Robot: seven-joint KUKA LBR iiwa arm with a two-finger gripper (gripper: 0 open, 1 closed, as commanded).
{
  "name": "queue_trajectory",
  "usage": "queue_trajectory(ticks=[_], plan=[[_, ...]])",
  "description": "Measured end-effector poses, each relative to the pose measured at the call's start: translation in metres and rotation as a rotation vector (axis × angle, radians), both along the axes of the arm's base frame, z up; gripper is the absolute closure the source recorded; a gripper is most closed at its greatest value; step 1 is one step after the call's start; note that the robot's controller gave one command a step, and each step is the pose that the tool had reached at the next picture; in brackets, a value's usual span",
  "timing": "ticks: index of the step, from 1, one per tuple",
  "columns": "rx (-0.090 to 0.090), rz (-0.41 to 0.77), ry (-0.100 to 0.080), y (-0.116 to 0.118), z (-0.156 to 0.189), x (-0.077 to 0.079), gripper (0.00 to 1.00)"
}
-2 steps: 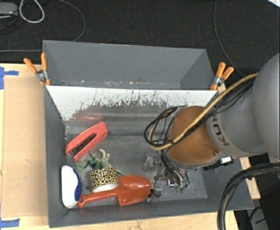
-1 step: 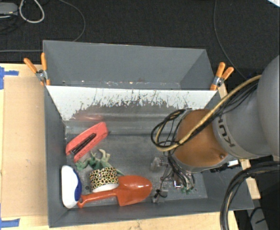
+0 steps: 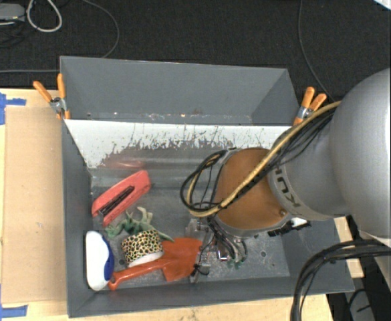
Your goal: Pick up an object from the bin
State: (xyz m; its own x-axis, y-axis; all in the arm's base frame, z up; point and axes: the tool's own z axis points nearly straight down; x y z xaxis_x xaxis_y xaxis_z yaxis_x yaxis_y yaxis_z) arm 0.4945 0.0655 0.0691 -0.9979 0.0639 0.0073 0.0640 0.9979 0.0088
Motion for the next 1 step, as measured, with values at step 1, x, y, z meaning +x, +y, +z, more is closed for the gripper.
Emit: queue_trajectory(ticks=[1], plan=[[-0.014, -0.028, -0.008, 0.0202, 0.0000, 0.0048, 1.00]])
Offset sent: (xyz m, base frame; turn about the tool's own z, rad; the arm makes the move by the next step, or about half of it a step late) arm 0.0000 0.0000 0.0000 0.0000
